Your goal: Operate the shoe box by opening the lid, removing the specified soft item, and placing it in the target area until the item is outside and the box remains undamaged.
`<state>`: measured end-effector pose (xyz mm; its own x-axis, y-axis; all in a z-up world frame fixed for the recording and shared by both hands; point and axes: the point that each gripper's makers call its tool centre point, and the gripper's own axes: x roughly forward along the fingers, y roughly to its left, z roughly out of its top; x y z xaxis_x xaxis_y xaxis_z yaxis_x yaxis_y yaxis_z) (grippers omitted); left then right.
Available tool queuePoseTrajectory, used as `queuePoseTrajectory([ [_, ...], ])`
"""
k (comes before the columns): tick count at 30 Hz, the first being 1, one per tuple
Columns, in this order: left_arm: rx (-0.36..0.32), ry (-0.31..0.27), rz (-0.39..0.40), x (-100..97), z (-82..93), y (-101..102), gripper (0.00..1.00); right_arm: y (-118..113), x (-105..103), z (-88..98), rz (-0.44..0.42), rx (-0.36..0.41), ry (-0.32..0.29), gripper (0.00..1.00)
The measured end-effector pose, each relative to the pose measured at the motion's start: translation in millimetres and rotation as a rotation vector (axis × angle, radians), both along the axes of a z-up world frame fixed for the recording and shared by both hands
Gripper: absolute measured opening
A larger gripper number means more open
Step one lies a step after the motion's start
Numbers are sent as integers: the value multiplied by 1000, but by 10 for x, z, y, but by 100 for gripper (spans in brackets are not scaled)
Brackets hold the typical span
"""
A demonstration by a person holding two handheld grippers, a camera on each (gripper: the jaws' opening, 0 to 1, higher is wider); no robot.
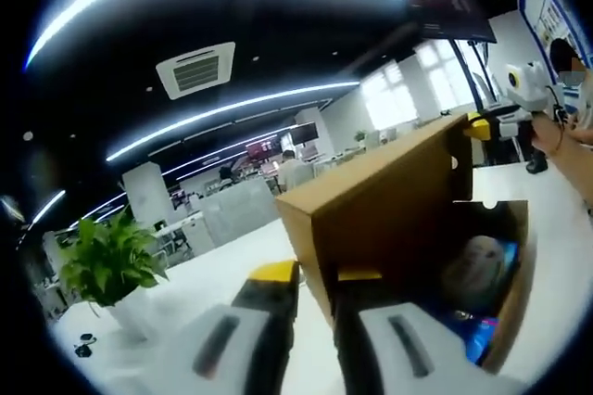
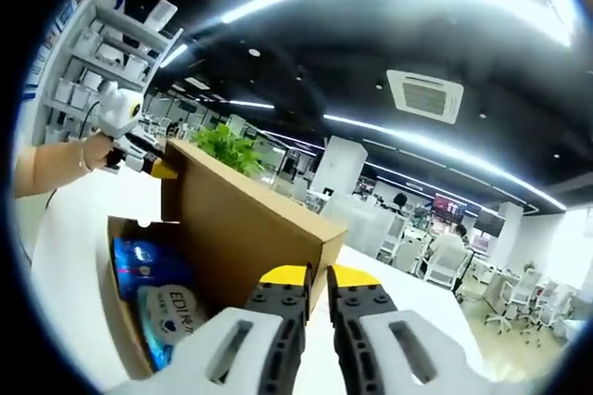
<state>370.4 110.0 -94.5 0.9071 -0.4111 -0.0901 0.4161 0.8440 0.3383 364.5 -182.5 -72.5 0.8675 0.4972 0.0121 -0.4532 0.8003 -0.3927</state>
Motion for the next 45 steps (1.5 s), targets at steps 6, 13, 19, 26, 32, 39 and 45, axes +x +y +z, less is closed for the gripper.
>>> queuePoseTrajectory([
  [6,-15,34,18,108,26,20,12,7,131,-14,-9,25,11,10],
  [13,1,70,37,181,31,25,12,-1,292,-351,-53,-12,103,18],
  [19,-1,93,47,278,32,24,11,24,350,-735,-70,-36,191,16],
  [26,-7,102,50,327,22,16,11,24,358,-810,-77,-33,210,10],
  [32,-13,105,49,363,16,14,12,15,376,-848,-90,-19,204,9],
  [39,-34,111,38,410,-7,3,15,-14,420,-843,-119,-16,195,6],
  [45,-1,109,35,342,-95,6,21,-20,450,-840,-116,6,207,5],
])
